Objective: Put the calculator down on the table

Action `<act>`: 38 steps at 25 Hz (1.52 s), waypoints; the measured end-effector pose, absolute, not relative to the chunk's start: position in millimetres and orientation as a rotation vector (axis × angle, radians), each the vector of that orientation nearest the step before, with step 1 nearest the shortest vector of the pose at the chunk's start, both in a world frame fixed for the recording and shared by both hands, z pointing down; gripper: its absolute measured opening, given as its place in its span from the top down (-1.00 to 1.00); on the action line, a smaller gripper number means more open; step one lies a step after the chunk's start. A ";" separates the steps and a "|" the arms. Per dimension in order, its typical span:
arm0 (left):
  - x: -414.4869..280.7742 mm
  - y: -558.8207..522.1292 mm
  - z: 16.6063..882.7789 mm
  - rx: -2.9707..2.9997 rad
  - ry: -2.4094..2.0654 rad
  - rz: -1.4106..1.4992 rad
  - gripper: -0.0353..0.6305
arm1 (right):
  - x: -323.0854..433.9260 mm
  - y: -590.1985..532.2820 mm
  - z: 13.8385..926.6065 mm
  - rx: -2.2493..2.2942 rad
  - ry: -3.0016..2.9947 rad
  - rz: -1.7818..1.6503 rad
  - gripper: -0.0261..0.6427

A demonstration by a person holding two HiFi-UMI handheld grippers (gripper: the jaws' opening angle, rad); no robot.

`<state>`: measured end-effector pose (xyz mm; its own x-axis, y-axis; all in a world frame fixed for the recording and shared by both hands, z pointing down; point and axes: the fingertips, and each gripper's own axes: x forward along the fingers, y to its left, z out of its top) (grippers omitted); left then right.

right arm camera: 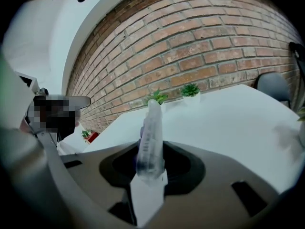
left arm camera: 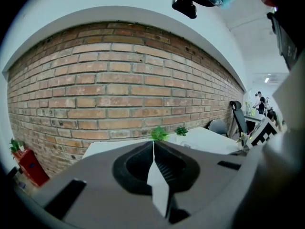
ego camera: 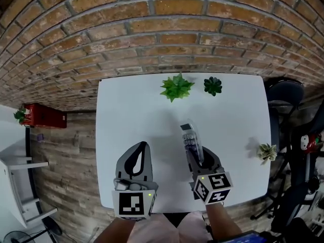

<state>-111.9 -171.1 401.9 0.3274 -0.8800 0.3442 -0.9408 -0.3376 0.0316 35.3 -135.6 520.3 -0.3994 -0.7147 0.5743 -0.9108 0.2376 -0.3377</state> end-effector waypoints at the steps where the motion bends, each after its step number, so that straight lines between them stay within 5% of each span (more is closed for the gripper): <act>1: -112.5 -171.7 404.4 2.363 -1.652 0.396 0.85 | 34.9 -135.0 522.8 1.513 -2.210 0.933 0.52; 18: -118.2 -174.5 416.2 2.384 -1.624 0.471 0.85 | 34.7 -135.7 531.4 1.490 -2.169 0.932 0.48; 38: -90.7 -175.8 416.2 2.437 -1.565 0.500 0.85 | 56.3 -124.7 552.3 1.417 -2.076 1.018 0.10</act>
